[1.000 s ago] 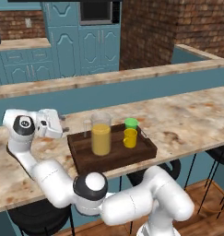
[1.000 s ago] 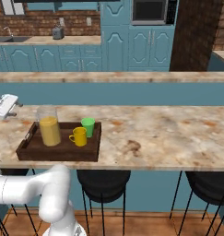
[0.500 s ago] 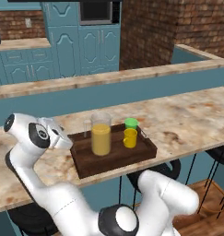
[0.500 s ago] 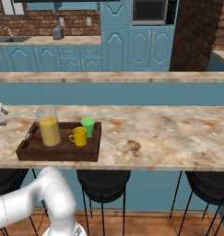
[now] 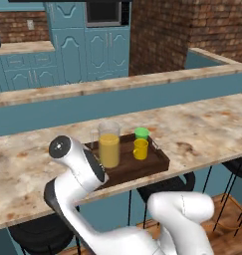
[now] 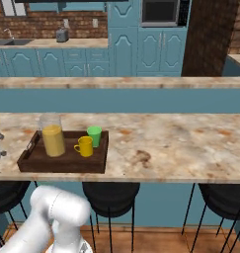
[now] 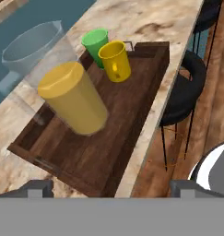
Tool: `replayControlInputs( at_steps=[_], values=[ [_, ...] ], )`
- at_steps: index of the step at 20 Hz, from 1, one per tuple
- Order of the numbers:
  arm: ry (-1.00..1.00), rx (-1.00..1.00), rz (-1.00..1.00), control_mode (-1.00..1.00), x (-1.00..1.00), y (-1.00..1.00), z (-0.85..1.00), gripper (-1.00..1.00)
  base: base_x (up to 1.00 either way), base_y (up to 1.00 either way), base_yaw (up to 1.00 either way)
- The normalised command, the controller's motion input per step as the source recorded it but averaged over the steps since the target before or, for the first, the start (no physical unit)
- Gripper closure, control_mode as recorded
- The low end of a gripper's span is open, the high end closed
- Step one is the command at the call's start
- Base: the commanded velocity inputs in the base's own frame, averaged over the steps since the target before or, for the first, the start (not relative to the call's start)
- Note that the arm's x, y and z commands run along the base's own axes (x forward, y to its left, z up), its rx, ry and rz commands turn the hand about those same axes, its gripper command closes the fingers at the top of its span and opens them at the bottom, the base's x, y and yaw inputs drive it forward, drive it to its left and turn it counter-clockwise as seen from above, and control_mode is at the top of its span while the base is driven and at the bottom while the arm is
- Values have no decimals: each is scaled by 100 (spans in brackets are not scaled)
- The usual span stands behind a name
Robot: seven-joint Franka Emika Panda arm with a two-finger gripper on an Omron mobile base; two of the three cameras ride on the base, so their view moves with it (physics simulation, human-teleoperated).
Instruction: There is a tray on the dining counter. Grab the cup, mug, and pitcher and place them on the tray. The pitcher may be placed next to the tray if it cannot fit the tray.
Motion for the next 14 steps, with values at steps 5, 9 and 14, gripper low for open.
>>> replayControlInputs(
  at_steps=[5,9,14],
  values=[
    [11,19,4,-100,-99,-31,6,-100,0,0,0],
    [21,16,0,-100,-80,-22,12,-100,0,0,0],
    [28,13,0,-100,-62,-13,9,-100,0,0,0]
  ],
)
